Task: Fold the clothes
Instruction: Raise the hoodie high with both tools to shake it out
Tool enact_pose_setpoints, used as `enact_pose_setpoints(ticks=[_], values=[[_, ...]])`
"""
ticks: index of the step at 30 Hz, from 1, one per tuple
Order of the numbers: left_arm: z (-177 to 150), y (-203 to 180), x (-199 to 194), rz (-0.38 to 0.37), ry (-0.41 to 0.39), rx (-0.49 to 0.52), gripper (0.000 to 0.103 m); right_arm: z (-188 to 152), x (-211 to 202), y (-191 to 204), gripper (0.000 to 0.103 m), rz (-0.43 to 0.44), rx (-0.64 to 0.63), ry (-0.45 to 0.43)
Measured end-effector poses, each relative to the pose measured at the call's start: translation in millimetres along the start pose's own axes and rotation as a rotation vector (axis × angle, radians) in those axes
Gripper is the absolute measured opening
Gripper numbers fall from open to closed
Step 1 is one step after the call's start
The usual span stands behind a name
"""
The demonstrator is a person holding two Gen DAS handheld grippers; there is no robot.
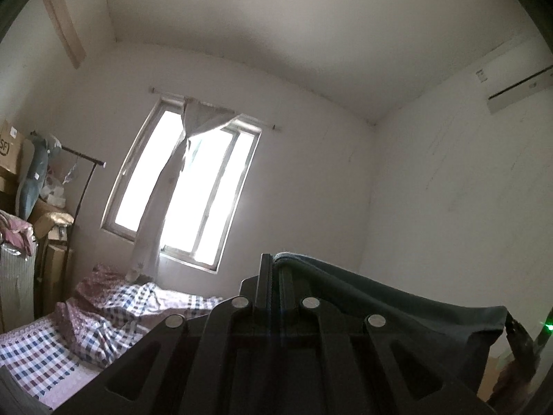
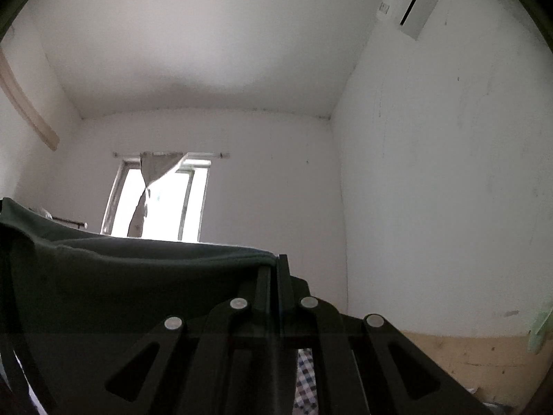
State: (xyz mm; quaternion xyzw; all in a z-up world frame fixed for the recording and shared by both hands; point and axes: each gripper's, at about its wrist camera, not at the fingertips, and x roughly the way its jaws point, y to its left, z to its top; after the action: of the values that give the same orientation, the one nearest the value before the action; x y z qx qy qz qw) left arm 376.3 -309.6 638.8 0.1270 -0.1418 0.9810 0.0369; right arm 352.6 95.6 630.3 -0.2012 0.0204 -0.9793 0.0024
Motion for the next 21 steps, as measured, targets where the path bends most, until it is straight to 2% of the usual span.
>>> enact_pose_setpoints(ticks=[5,8,10,15,21], values=[[28,-9,-25,-0.014,-0.014,0.005,0.001,30,-15,1,0.001,0.006,-0.004,-0.023],[35,-10,-27,-0.02,0.005,-0.003,0.001,37,-8,-1,0.001,0.018,-0.002,0.018],[30,-6,-15,-0.011,0.045,-0.008,0.001,35,-1,-3,0.001,0.019,-0.002,0.053],[-5,13,31,0.039,0.167,-0.016,0.001,-9,48,7,0.001,0.03,0.01,0.176],[-88,69,128,0.147,0.374,-0.044,0.001,-98,130,33,0.001,0.052,0.003,0.344]])
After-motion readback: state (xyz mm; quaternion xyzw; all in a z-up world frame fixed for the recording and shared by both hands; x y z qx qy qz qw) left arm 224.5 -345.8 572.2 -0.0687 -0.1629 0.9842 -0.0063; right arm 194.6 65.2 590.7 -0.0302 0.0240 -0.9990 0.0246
